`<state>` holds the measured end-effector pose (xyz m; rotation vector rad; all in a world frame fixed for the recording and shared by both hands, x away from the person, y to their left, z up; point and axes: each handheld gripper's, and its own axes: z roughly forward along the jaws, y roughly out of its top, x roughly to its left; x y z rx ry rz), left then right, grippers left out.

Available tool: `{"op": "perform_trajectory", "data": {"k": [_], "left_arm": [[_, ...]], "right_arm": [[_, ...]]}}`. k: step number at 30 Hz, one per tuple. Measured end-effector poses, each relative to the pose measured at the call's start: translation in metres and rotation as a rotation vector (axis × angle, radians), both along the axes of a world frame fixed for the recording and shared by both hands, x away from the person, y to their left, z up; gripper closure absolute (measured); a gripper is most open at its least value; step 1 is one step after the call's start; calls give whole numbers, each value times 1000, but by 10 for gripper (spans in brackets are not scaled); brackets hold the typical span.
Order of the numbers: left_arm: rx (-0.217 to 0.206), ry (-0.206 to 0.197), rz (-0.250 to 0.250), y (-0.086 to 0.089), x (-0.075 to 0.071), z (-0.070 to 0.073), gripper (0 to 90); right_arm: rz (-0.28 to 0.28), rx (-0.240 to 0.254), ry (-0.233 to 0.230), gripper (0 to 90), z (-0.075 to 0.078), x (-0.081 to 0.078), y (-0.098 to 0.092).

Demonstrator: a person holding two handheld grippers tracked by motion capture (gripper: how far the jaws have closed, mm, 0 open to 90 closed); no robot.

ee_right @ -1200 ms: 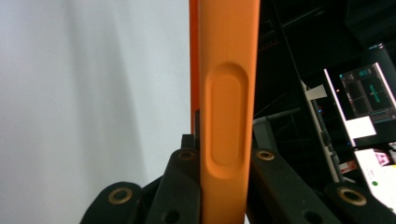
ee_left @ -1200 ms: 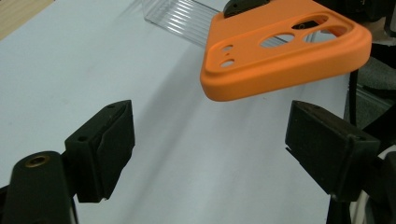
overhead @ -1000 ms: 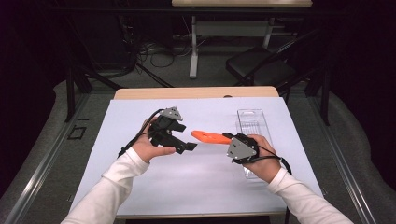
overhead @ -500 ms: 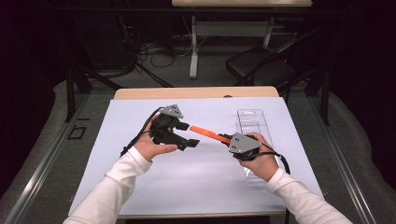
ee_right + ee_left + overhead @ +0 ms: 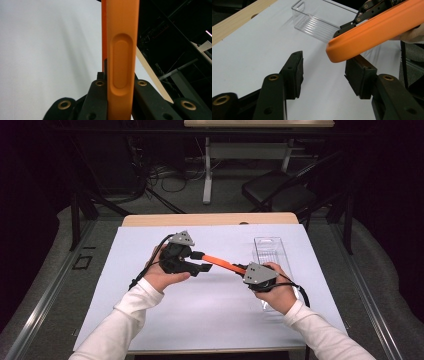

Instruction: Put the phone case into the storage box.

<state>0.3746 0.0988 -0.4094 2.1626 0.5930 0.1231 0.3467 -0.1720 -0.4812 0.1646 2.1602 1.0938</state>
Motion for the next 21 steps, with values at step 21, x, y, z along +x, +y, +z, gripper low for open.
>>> {"op": "perform_trajectory", "data": {"k": [21], "left_arm": [[-46, -56, 24, -5, -4, -1, 723]], "right_arm": [[-8, 25, 25, 872, -4, 0, 4]]}}
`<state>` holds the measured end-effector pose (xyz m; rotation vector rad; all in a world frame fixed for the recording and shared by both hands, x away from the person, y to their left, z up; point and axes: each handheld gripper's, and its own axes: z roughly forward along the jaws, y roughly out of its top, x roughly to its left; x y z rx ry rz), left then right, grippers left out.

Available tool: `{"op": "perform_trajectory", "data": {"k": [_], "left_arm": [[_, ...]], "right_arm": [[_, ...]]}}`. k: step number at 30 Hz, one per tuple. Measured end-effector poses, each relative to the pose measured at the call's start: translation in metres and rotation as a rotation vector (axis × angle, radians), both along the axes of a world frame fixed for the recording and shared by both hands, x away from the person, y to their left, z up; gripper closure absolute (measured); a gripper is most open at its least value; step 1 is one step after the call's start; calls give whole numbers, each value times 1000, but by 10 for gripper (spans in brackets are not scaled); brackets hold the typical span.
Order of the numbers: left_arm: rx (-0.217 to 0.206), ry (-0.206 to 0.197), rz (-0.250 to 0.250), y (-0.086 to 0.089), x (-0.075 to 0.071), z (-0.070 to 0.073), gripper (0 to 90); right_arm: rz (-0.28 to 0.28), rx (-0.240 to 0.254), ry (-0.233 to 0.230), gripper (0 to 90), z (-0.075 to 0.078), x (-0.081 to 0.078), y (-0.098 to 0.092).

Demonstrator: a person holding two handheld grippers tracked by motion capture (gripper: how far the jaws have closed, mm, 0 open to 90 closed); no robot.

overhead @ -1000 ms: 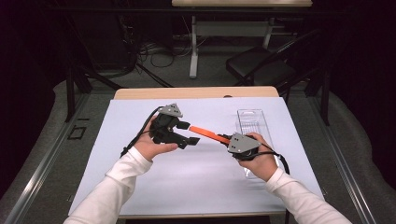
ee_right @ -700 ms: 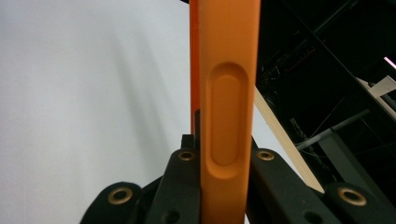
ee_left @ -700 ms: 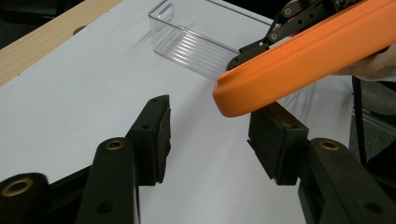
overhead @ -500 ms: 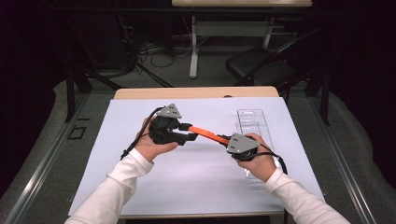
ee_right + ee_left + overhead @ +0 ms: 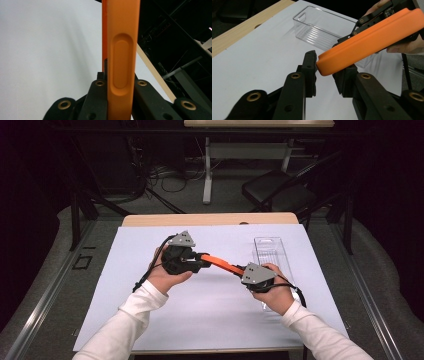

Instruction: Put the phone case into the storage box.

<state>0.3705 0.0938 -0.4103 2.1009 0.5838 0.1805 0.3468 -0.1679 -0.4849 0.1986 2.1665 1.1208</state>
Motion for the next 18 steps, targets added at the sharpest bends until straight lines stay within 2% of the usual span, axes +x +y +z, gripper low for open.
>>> {"op": "perform_trajectory", "data": {"k": [8, 18], "left_arm": [[-29, -23, 28, -1, -1, -2, 758], [-19, -52, 46, -2, -4, -2, 785]], "right_arm": [[-6, 13, 10, 871, 0, 0, 0], [-9, 29, 22, 870, -1, 2, 0]]}}
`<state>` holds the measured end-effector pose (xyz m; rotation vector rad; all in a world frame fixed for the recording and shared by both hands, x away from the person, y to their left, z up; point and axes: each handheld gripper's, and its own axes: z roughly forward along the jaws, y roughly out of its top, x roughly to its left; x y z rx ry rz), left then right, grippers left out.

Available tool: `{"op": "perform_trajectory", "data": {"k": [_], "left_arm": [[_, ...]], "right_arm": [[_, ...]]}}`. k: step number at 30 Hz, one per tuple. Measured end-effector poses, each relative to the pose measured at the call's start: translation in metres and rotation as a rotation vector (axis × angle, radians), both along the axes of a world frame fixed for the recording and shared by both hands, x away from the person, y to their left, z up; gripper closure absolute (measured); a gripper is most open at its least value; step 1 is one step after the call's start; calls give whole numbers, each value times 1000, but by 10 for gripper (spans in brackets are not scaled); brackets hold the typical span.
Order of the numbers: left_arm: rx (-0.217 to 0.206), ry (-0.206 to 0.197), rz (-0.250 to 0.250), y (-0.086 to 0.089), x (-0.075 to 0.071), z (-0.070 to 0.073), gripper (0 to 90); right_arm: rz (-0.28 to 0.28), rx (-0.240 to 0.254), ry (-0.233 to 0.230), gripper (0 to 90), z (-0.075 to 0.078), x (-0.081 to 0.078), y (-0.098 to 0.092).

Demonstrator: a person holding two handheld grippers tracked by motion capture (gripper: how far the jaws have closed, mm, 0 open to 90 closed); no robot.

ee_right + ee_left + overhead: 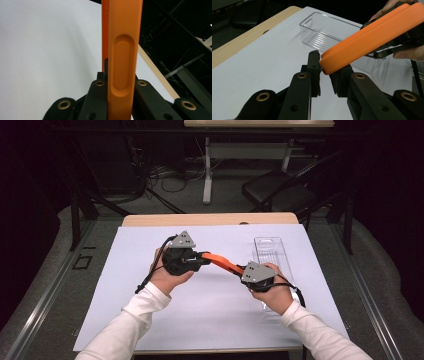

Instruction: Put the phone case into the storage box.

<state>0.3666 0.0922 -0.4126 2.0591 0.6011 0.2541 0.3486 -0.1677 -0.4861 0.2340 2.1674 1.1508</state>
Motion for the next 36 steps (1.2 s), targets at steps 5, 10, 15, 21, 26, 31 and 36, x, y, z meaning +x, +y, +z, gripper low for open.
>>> {"op": "perform_trajectory", "data": {"k": [5, 10, 15, 21, 26, 31, 36], "left_arm": [[-1, -9, 3, 0, -1, 0, 793], [8, -22, -1, -2, -2, 0, 801], [14, -28, -7, -2, -3, 2, 806], [13, -28, -1, -3, -3, 3, 808], [19, -24, 6, -3, -2, 3, 810], [28, -19, 12, -4, -1, 4, 810], [46, -7, 30, -5, 0, 4, 809]], "right_arm": [[-4, -1, -2, 867, 0, 0, 0], [-6, -6, 3, 864, -1, 1, 0], [-8, -7, 3, 856, 0, 1, 0], [-15, -1, 7, 838, 0, 2, 0], [-22, 5, 11, 818, 1, 2, 0], [-31, 10, 10, 779, 2, 2, -1], [-38, 18, -3, 713, 3, 2, -1]]}}
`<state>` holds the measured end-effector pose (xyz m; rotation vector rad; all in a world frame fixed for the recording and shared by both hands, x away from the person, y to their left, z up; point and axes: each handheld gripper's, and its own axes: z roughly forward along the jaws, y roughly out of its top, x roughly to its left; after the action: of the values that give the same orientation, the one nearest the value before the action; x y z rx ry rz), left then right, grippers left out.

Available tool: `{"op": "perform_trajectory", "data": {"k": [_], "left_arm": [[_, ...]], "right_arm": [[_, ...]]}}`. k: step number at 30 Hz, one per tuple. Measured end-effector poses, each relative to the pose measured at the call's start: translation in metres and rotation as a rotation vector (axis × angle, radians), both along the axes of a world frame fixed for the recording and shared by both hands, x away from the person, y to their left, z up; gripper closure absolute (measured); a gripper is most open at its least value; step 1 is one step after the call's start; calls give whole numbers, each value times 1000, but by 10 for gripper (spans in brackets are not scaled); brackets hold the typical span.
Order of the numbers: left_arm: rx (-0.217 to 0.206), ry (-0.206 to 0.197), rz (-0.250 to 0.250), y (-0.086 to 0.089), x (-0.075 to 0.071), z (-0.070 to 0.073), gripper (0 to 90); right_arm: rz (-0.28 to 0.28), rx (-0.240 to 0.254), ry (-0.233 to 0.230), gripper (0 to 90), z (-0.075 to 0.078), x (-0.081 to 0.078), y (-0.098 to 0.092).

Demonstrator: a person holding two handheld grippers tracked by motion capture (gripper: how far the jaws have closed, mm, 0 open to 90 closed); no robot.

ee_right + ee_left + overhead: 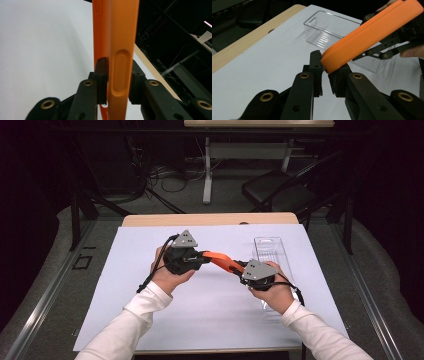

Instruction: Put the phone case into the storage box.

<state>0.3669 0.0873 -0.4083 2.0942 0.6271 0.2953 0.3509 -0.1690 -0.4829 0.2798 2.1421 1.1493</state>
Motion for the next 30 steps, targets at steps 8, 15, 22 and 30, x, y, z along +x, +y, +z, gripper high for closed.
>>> {"op": "perform_trajectory", "data": {"k": [8, 15, 22, 30], "left_arm": [[29, 5, 25, -2, 0, 0, 809], [56, 6, 49, -3, 3, 0, 809], [77, 42, 84, -3, 5, 2, 808], [78, 84, 151, -4, 6, 5, 807]], "right_arm": [[-14, -11, -29, 597, 3, -3, 2], [-29, -13, -54, 557, 8, -6, 6], [-45, -8, -64, 526, 13, -7, 9], [-74, 1, -69, 510, 19, -8, 9]]}}
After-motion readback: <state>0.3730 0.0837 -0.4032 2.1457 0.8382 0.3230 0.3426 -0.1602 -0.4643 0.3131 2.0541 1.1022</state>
